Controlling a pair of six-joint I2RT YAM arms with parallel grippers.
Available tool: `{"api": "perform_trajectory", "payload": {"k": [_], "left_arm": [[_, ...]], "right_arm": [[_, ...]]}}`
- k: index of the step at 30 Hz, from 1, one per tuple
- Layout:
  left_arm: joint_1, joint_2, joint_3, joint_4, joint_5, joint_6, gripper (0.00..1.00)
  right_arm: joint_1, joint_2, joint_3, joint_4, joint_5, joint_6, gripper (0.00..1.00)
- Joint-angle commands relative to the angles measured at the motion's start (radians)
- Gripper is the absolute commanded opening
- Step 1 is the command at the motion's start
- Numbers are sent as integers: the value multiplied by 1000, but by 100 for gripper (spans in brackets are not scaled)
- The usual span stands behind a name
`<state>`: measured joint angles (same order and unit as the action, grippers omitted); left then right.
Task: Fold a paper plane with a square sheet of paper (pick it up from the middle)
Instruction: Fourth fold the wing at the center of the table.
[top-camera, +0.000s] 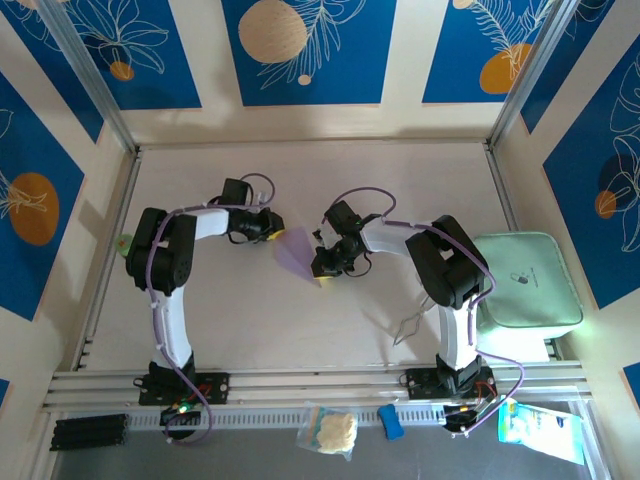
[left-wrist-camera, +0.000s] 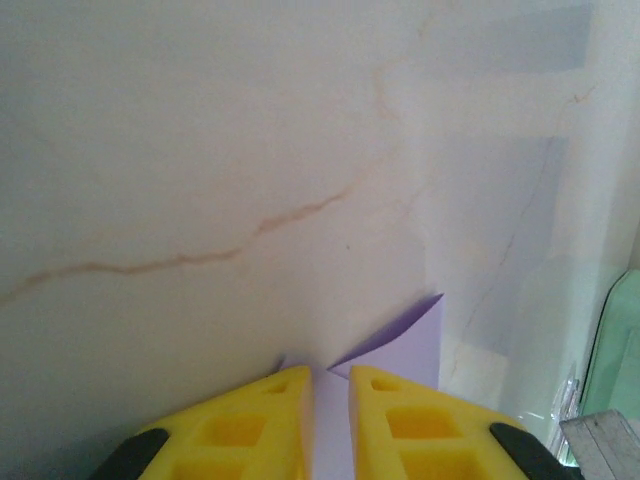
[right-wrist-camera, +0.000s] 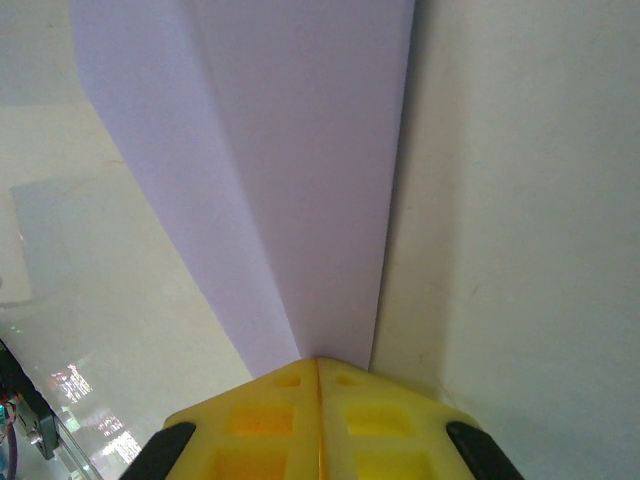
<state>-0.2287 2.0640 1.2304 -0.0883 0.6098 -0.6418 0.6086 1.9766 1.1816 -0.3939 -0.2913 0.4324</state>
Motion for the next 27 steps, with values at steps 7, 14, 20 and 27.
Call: {"api": "perform_trajectory", "payload": {"k": [7, 14, 20, 27], "left_arm": [[45, -147, 91, -181, -166, 52, 21], [-54, -317, -74, -150, -181, -3, 21], [-174, -326, -187, -33, -157, -86, 21], [-222, -226, -177, 41, -155, -112, 20]], "right_arm": [[-3, 52, -75, -168, 126, -6, 8], [6, 69, -74, -160, 124, 5, 8], [6, 71, -75, -164, 125, 6, 8], [8, 72, -78, -163, 124, 8, 8]]}}
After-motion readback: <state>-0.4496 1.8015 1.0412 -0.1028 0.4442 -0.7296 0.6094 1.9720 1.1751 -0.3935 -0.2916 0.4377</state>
